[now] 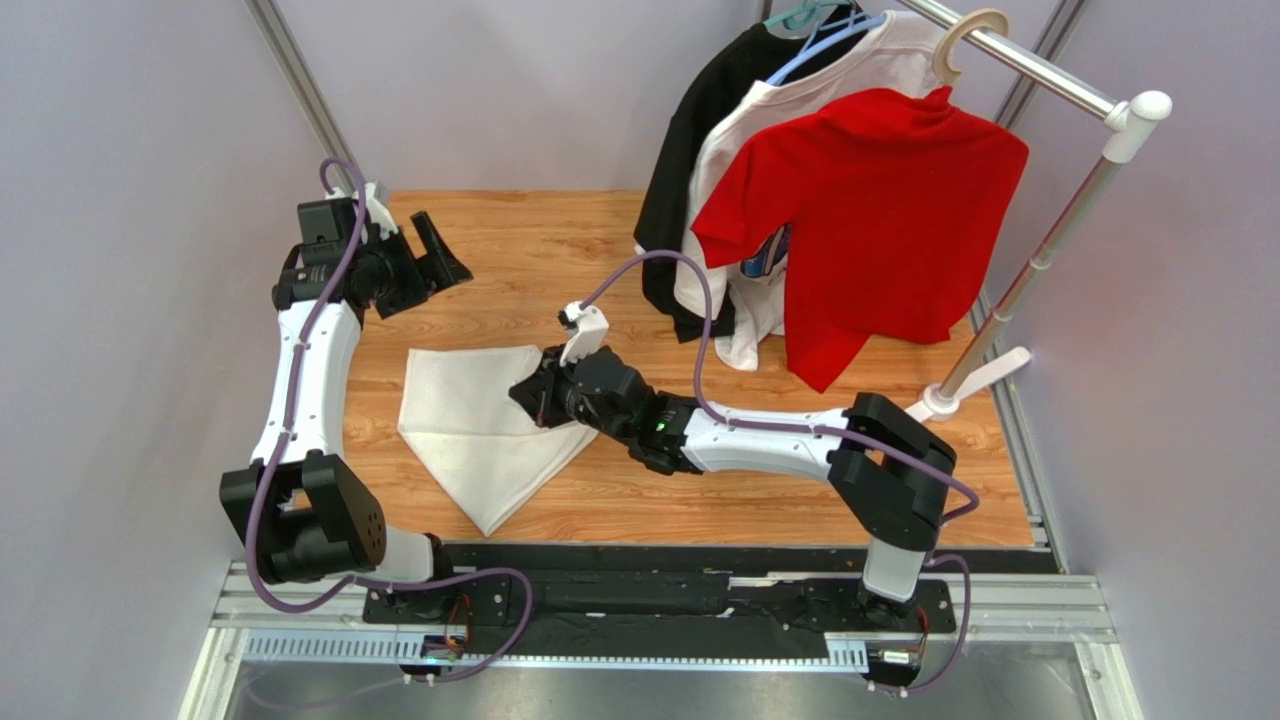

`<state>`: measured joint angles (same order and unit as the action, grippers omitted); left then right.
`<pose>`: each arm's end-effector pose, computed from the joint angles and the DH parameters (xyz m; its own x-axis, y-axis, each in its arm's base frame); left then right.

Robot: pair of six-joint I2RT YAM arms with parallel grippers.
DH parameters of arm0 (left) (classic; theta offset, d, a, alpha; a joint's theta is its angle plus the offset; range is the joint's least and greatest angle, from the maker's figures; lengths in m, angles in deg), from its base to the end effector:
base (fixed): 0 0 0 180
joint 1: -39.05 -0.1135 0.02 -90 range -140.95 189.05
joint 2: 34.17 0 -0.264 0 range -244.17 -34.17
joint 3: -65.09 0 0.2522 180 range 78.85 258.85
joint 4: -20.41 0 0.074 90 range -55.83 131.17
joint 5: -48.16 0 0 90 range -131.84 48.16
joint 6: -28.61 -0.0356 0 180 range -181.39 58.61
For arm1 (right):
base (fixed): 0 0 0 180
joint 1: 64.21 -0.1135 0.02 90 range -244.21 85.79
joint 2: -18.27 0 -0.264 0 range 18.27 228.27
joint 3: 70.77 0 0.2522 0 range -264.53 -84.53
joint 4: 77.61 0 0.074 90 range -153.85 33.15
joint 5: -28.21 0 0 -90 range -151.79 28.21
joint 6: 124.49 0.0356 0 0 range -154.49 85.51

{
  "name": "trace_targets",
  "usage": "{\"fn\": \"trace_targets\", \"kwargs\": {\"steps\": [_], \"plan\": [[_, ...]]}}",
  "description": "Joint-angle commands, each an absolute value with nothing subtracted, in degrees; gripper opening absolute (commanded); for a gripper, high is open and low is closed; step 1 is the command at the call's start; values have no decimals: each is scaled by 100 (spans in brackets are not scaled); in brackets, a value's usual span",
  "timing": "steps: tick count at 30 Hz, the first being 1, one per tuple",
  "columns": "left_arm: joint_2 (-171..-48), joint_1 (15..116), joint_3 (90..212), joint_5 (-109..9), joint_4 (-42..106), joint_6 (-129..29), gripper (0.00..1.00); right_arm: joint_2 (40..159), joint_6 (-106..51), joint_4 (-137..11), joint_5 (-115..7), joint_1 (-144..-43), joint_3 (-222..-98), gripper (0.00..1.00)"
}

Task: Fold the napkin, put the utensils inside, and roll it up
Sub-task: Fold the napkin

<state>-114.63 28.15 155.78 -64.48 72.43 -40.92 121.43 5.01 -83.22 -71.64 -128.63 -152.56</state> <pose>0.3012 0.0440 0.3474 -0.6506 -0.4540 -0.6088 -0.1283 0.8558 -0.5011 0.1868 0.3761 0.2490 -0.6105 0.1760 -0.7722 -0.5563 0.5987 0.5763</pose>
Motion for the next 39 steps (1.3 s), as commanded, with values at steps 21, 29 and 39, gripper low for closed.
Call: {"fn": "trace_targets", "kwargs": {"steps": [21, 29, 39], "plan": [[-11397, 2824, 15549, -6557, 7082, -4082, 94, 11750, 119, -8617, -7199, -12793, -15571, 0], [-11397, 2824, 15541, -6549, 7082, -4082, 94, 11768, 110, -8608, -7093, -12837, -15730, 0], [-11397, 2815, 15549, -6566, 7090, -4091, 94, 12127, 303, -8582, -6856, -13188, -15642, 0]]}}
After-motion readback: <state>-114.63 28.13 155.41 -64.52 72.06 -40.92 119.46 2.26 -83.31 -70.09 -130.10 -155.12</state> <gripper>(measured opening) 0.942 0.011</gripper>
